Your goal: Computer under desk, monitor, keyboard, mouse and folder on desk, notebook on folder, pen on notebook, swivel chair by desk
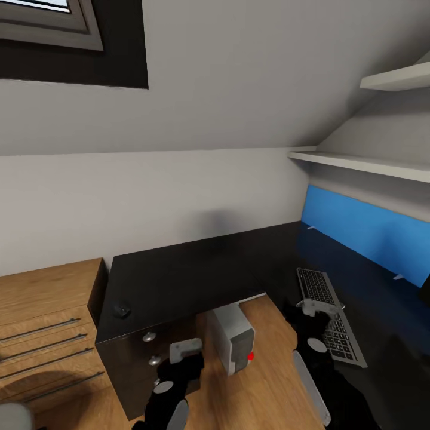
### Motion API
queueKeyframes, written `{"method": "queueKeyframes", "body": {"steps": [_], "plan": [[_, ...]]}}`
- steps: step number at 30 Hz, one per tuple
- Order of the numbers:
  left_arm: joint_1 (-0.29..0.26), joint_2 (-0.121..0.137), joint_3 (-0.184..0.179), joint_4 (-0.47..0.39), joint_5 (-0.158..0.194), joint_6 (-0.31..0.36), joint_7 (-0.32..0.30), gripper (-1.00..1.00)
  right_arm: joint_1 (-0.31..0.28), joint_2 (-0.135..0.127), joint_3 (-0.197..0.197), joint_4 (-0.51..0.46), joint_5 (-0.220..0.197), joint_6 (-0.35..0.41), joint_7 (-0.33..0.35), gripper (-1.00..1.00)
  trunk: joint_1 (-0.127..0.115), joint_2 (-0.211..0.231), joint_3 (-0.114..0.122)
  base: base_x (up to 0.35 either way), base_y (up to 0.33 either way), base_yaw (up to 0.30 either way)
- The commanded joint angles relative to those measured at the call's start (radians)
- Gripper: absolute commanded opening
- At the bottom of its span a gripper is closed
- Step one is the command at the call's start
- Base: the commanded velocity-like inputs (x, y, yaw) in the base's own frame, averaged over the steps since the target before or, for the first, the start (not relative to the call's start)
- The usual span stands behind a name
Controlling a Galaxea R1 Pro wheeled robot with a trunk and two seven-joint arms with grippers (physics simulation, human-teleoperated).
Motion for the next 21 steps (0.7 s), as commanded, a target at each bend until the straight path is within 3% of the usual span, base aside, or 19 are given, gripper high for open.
{"method": "queueKeyframes", "body": {"steps": [1,3,4,10,18,21], "plan": [[-0.041,-0.001,-0.001,0.017,0.01,0.018,0.011,1.0,-0.053,-0.003,-0.028,0.029,-0.007,0.056,-0.009,1.0,0.0,-0.001,-0.002,0.0,0.0,0.0],[-0.073,-0.001,-0.001,0.04,0.011,0.028,0.013,1.0,-0.095,-0.004,-0.062,0.067,-0.008,0.09,-0.01,1.0,0.0,-0.001,-0.002,0.0,0.0,0.0],[-0.094,-0.001,0.001,0.06,0.016,0.034,0.014,1.0,-0.127,-0.005,-0.098,0.094,-0.01,0.112,-0.01,1.0,0.0,-0.001,-0.002,0.0,0.0,0.0],[-0.125,-0.001,0.007,0.107,0.03,0.036,0.015,1.0,-0.173,-0.007,-0.173,0.158,-0.012,0.142,-0.003,1.0,0.0,-0.001,-0.002,0.0,0.0,0.0],[-0.13,0.013,0.01,0.119,0.032,0.034,0.014,1.0,-0.183,-0.014,-0.195,0.23,-0.013,0.151,0.021,1.0,0.0,-0.001,-0.002,0.0,0.0,0.0],[-0.131,0.017,0.008,0.12,0.033,0.034,0.014,1.0,-0.194,-0.033,-0.206,0.277,-0.014,0.153,0.03,1.0,0.0,-0.001,-0.002,0.0,0.0,0.0]]}}
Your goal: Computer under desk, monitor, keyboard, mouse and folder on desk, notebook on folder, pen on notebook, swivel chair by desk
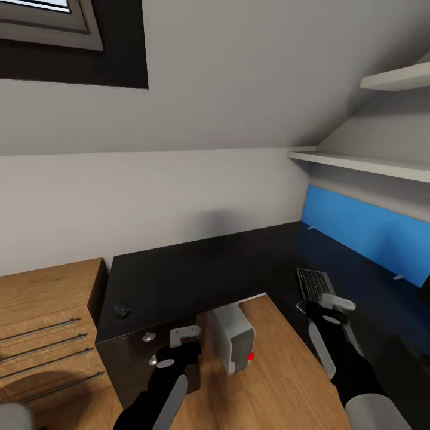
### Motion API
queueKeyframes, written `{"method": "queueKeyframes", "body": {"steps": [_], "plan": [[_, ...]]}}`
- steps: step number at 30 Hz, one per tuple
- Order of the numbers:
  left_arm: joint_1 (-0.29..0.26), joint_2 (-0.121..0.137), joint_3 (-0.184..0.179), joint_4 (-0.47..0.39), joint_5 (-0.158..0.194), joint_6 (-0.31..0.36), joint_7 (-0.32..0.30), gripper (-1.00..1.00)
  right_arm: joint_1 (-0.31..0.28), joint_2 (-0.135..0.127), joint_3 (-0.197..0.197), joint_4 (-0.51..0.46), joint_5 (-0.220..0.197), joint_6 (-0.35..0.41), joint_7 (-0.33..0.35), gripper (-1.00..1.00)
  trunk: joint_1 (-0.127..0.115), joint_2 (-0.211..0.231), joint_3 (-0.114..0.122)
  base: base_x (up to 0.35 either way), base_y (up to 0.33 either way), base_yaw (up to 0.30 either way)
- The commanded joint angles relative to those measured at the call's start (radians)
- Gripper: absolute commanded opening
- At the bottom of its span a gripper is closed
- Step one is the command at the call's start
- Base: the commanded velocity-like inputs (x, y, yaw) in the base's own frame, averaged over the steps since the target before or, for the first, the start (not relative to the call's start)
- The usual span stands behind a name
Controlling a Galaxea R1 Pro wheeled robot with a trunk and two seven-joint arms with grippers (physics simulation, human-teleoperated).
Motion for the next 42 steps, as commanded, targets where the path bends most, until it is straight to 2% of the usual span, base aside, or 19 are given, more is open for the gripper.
{"method": "queueKeyframes", "body": {"steps": [1,4,12,15,16,22,23,29,31,34,38,42], "plan": [[-0.001,0.001,-0.002,-0.001,0.009,0.002,0.009,1.0,-0.006,-0.008,-0.001,0.013,-0.009,0.004,-0.003,1.0,0.0,-0.001,-0.001,0.0,0.0,0.0],[-0.001,0.002,-0.004,0.0,0.01,0.002,0.008,1.0,-0.051,-0.052,-0.021,0.111,-0.024,0.002,0.038,1.0,0.0,-0.001,-0.001,0.03,0.0,0.0],[-0.001,0.002,-0.005,0.0,0.01,0.001,0.008,1.0,-0.177,-0.147,-0.047,0.363,-0.077,-0.023,0.174,1.0,0.0,-0.001,-0.001,0.219,-0.016,0.0],[-0.001,0.002,-0.005,0.0,0.01,0.002,0.008,1.0,-0.202,-0.163,-0.05,0.412,-0.082,-0.047,0.197,1.0,0.0,-0.001,-0.001,0.291,-0.05,0.0],[-0.001,0.003,-0.005,0.0,0.01,0.002,0.008,1.0,-0.219,-0.176,-0.052,0.444,-0.085,-0.076,0.212,1.0,0.0,-0.001,-0.001,0.136,-0.019,0.0],[-0.001,0.002,-0.005,0.0,0.01,0.002,0.008,1.0,-0.229,-0.193,-0.053,0.483,-0.087,-0.094,0.22,1.0,0.0,-0.001,-0.001,0.154,-0.009,0.0],[-0.001,0.003,-0.005,0.0,0.01,0.002,0.008,1.0,-0.243,-0.21,-0.053,0.528,-0.09,-0.112,0.221,1.0,0.0,-0.001,-0.001,0.161,-0.001,0.0],[-0.001,0.003,-0.005,-0.004,0.011,0.002,0.007,1.0,-0.274,-0.229,-0.054,0.606,-0.099,-0.158,0.222,1.0,0.0,-0.001,-0.001,0.083,-0.004,0.0],[-0.001,0.003,-0.006,-0.005,0.011,0.002,0.007,1.0,-0.278,-0.241,-0.061,0.619,-0.11,-0.162,0.222,1.0,0.0,-0.001,-0.001,0.165,-0.085,0.0],[-0.001,0.002,-0.007,-0.006,0.011,0.002,0.006,1.0,-0.281,-0.259,-0.095,0.632,-0.15,-0.164,0.222,1.0,0.0,-0.001,-0.001,0.18,-0.13,0.0],[-0.001,0.002,-0.007,-0.019,0.011,0.002,0.005,1.0,-0.282,-0.268,-0.118,0.637,-0.18,-0.164,0.222,1.0,0.0,-0.001,-0.001,0.075,-0.056,0.0],[-0.001,0.002,-0.007,-0.074,0.022,0.005,0.004,1.0,-0.282,-0.269,-0.127,0.639,-0.194,-0.163,0.223,1.0,0.0,-0.001,-0.001,0.021,-0.015,0.0]]}}
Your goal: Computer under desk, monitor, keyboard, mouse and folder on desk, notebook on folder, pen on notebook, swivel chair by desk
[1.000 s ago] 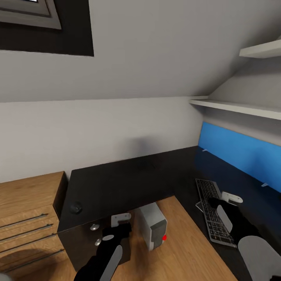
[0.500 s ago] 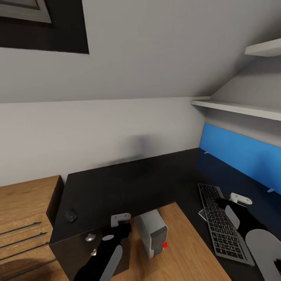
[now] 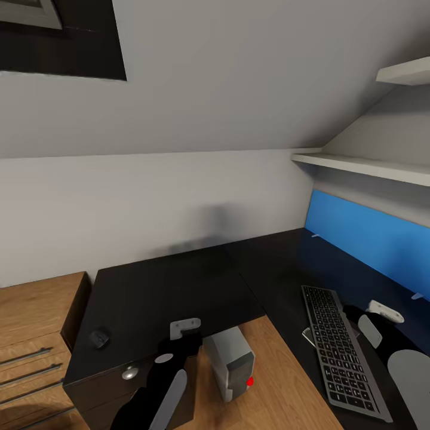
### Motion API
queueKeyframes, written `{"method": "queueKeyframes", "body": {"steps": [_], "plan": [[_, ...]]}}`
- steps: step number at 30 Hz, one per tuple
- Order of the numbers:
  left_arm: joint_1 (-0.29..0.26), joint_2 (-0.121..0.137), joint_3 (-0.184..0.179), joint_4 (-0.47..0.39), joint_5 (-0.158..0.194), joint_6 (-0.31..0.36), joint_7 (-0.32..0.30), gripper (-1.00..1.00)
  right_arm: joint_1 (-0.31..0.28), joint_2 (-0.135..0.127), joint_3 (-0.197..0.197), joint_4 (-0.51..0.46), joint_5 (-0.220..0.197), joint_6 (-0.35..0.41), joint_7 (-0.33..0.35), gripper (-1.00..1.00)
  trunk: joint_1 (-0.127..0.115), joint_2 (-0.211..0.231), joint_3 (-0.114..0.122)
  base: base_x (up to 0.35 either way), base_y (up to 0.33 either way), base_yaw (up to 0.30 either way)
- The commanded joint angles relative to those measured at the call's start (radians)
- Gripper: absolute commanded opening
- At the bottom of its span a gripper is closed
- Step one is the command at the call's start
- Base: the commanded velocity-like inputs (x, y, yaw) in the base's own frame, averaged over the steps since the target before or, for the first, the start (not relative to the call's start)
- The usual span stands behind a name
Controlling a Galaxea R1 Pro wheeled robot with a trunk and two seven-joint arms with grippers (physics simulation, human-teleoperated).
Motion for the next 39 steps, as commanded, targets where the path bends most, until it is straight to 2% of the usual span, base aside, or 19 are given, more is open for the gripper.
{"method": "queueKeyframes", "body": {"steps": [1,5,6,8,11,16,39], "plan": [[-0.001,0.001,-0.001,-0.036,0.027,0.004,0.009,1.0,0.0,0.0,-0.001,-0.002,-0.01,0.005,-0.004,1.0,0.0,-0.001,-0.001,0.009,-0.007,0.0],[-0.002,0.003,-0.001,-0.102,0.085,0.008,0.009,1.0,0.0,0.0,-0.003,-0.002,-0.013,0.005,-0.003,1.0,0.0,-0.001,-0.001,0.006,-0.004,0.0],[-0.002,0.009,-0.002,-0.124,0.121,0.009,0.009,1.0,0.0,0.0,-0.006,-0.002,-0.013,0.005,-0.002,1.0,0.0,-0.001,-0.001,0.002,-0.002,0.0],[-0.002,0.023,-0.002,-0.147,0.165,0.01,0.009,1.0,0.0,0.001,-0.016,-0.003,-0.014,0.005,-0.002,1.0,0.004,-0.008,-0.004,0.002,-0.001,0.0],[-0.002,0.04,-0.006,-0.175,0.202,0.011,0.009,1.0,0.0,0.003,-0.034,-0.009,-0.015,0.003,0.003,1.0,0.015,-0.029,-0.014,0.0,0.0,0.0],[-0.002,0.046,-0.008,-0.188,0.219,0.012,0.01,1.0,0.0,0.006,-0.041,-0.012,-0.016,0.003,0.007,1.0,0.035,-0.064,-0.03,0.0,0.0,0.0],[-0.002,0.051,-0.008,-0.19,0.223,0.012,0.01,1.0,0.0,0.006,-0.045,-0.013,-0.015,0.006,0.004,1.0,0.123,-0.225,-0.102,0.0,0.0,0.0]]}}
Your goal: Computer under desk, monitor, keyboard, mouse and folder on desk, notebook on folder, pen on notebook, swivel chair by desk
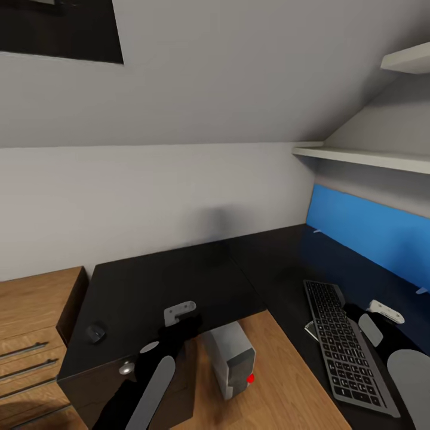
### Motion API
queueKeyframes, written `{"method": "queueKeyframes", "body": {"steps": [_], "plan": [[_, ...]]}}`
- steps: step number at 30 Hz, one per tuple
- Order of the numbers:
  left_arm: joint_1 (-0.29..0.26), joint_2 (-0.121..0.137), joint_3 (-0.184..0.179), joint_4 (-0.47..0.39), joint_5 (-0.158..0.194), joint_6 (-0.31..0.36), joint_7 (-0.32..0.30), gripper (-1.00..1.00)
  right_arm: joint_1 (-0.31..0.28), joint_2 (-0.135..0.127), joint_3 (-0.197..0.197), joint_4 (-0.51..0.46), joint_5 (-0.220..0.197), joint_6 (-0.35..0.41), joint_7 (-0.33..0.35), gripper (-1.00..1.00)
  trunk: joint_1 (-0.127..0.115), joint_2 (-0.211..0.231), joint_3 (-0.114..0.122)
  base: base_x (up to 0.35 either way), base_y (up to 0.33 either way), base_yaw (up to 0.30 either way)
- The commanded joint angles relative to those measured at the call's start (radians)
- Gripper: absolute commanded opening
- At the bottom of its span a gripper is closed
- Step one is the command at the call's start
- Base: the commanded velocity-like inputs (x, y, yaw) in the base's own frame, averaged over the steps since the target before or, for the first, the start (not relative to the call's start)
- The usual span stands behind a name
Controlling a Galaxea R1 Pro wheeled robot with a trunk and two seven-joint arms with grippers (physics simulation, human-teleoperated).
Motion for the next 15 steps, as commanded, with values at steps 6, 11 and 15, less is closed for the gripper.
{"method": "queueKeyframes", "body": {"steps": [6,11,15], "plan": [[-0.001,0.0,-0.001,-0.001,0.009,0.002,0.009,1.0,0.0,0.001,0.0,-0.002,-0.009,0.005,-0.005,1.0,0.023,-0.043,-0.02,0.0,0.0,0.0],[-0.001,0.0,-0.001,0.0,0.009,0.002,0.009,1.0,0.0,0.001,-0.001,-0.002,-0.009,0.005,-0.006,1.0,0.042,-0.078,-0.036,0.0,0.0,0.0],[-0.001,0.0,-0.001,0.001,0.009,0.002,0.01,1.0,0.0,0.002,-0.001,-0.002,-0.009,0.005,-0.004,1.0,0.058,-0.106,-0.048,0.0,0.0,0.0]]}}
